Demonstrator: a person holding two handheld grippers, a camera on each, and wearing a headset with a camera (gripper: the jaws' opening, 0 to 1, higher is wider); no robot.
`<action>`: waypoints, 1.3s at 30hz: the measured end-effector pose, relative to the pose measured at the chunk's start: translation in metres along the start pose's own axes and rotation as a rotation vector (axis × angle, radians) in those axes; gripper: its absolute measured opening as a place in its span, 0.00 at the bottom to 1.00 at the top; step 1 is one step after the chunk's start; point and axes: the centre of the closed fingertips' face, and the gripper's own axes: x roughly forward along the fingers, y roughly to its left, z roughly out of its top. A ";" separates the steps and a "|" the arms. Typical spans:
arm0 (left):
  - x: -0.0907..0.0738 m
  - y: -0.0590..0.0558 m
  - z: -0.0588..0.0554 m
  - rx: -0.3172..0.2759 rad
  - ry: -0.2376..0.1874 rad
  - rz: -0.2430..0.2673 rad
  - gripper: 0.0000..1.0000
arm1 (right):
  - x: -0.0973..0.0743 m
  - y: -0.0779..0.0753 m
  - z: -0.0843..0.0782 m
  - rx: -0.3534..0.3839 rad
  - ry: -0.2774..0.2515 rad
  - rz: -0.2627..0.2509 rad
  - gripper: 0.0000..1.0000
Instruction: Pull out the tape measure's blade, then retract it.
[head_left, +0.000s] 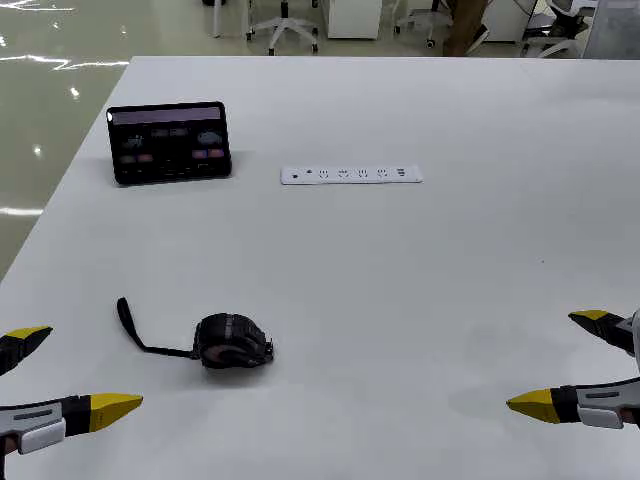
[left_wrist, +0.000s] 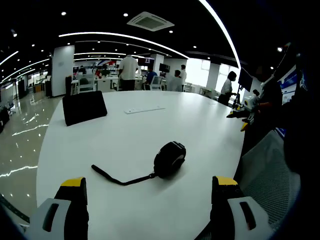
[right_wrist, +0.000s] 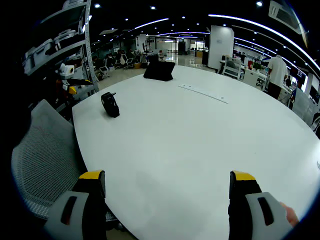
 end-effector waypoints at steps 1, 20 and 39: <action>0.000 0.000 0.000 0.000 0.000 0.000 1.00 | 0.000 0.000 -0.001 0.000 0.003 0.000 0.99; 0.002 0.001 0.001 0.017 0.008 -0.022 1.00 | 0.003 -0.002 0.001 -0.015 -0.004 -0.012 0.99; 0.060 -0.045 0.026 0.379 0.152 -0.296 1.00 | 0.049 0.021 0.047 -0.193 -0.031 0.136 1.00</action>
